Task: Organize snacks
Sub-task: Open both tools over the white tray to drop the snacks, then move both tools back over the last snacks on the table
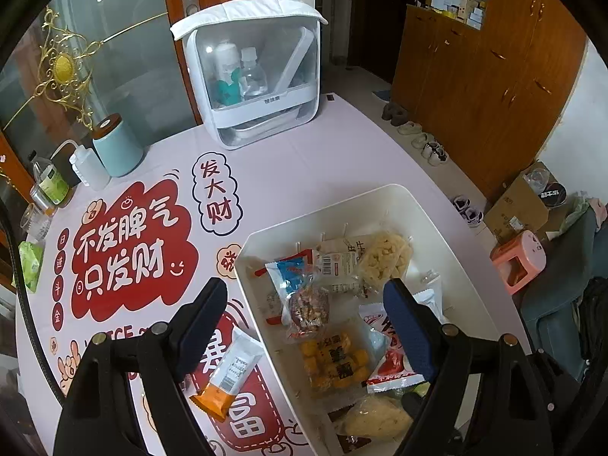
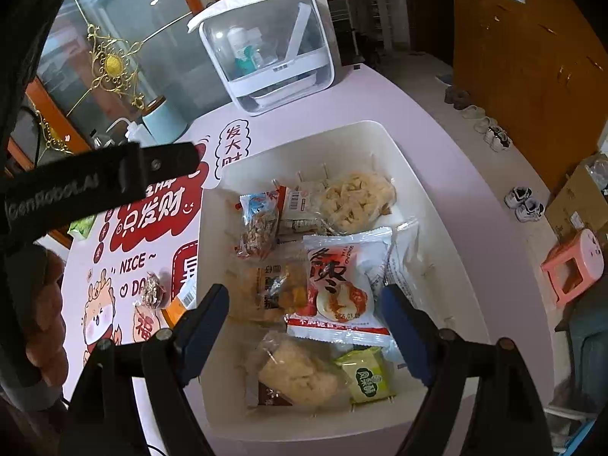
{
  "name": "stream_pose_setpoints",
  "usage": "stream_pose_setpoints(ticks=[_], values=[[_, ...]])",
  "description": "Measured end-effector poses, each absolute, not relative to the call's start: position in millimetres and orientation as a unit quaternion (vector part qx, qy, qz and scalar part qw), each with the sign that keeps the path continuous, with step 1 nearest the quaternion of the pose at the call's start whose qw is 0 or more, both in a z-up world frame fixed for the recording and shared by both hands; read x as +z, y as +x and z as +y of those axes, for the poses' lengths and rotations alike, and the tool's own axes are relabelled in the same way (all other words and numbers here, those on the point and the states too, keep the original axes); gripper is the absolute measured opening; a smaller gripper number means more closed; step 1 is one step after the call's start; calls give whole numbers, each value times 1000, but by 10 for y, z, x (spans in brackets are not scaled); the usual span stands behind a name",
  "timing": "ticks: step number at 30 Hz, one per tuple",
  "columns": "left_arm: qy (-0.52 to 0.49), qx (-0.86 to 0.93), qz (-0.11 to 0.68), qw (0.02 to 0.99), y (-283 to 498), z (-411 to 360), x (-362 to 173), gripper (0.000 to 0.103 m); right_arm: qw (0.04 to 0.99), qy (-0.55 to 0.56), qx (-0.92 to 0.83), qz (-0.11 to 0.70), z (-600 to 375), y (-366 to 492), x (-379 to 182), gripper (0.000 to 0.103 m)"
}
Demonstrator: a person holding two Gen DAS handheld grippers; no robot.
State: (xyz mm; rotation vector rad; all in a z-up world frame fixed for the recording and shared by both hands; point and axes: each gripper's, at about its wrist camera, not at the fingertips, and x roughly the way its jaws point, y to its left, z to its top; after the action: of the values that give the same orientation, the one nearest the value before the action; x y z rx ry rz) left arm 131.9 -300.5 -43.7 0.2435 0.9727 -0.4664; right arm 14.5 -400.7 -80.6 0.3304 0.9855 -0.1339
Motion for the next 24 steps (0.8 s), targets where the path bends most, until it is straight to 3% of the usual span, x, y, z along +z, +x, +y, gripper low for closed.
stream_pose_setpoints(ticks=[12, 24], values=[[117, -216, 450, 858, 1210, -2625, -300, 83, 862, 161, -78, 475, -3686, 67, -758, 83], [110, -178, 433, 877, 1256, -1660, -111, 83, 868, 159, -86, 463, -3007, 124, -724, 83]])
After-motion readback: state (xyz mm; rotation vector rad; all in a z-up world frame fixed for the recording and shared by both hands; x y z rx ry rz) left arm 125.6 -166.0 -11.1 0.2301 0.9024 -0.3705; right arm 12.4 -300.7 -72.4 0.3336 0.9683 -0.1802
